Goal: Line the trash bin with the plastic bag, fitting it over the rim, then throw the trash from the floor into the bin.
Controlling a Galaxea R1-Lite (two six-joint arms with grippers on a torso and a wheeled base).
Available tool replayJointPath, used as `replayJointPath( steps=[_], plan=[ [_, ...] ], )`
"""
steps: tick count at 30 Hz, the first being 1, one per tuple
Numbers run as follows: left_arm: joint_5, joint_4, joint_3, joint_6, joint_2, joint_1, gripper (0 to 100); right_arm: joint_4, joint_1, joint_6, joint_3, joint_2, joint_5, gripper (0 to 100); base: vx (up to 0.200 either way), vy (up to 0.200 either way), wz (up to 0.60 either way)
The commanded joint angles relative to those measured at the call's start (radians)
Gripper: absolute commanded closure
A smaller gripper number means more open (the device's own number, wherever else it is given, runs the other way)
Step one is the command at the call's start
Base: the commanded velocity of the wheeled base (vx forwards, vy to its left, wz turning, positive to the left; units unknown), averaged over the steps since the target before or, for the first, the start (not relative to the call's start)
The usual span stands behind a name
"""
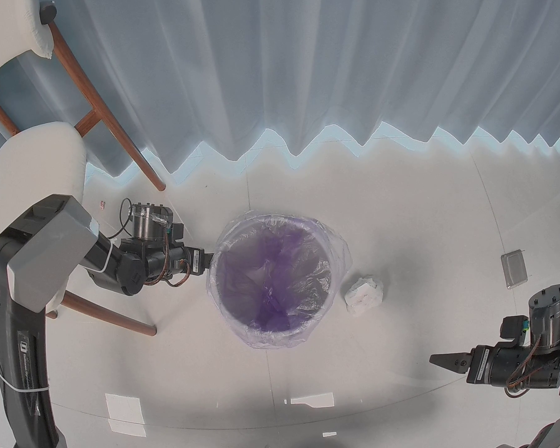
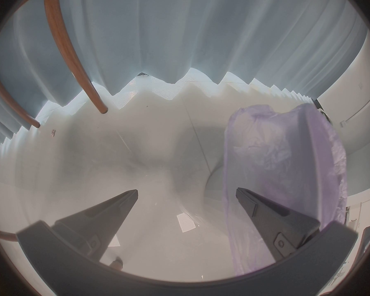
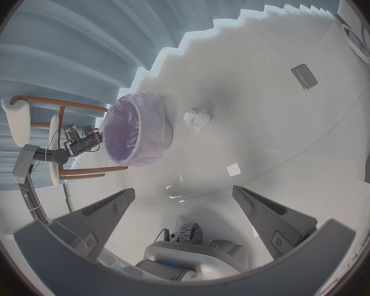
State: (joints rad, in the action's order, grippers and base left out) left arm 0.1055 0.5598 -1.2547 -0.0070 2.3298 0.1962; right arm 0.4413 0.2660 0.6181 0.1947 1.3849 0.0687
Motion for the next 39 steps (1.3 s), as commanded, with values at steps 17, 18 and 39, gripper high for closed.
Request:
replayJointPath(
  steps=[17,18,39],
  plan=[
    [-0.052,0.000,-0.137,-0.011,0.201,-0.014,0,-0.001,-0.001,0.008,-0.006,0.000,-0.001,0,0.000,0.000,0.00],
    [-0.058,0.000,-0.146,-0.013,0.218,-0.014,0,-0.001,-0.002,0.008,-0.008,-0.001,-0.001,0,0.000,0.000,0.00],
    [-0.073,0.000,-0.014,-0.045,0.020,-0.052,0,-0.001,-0.004,0.011,-0.041,-0.012,0.002,0,0.000,0.000,0.00]
  ],
)
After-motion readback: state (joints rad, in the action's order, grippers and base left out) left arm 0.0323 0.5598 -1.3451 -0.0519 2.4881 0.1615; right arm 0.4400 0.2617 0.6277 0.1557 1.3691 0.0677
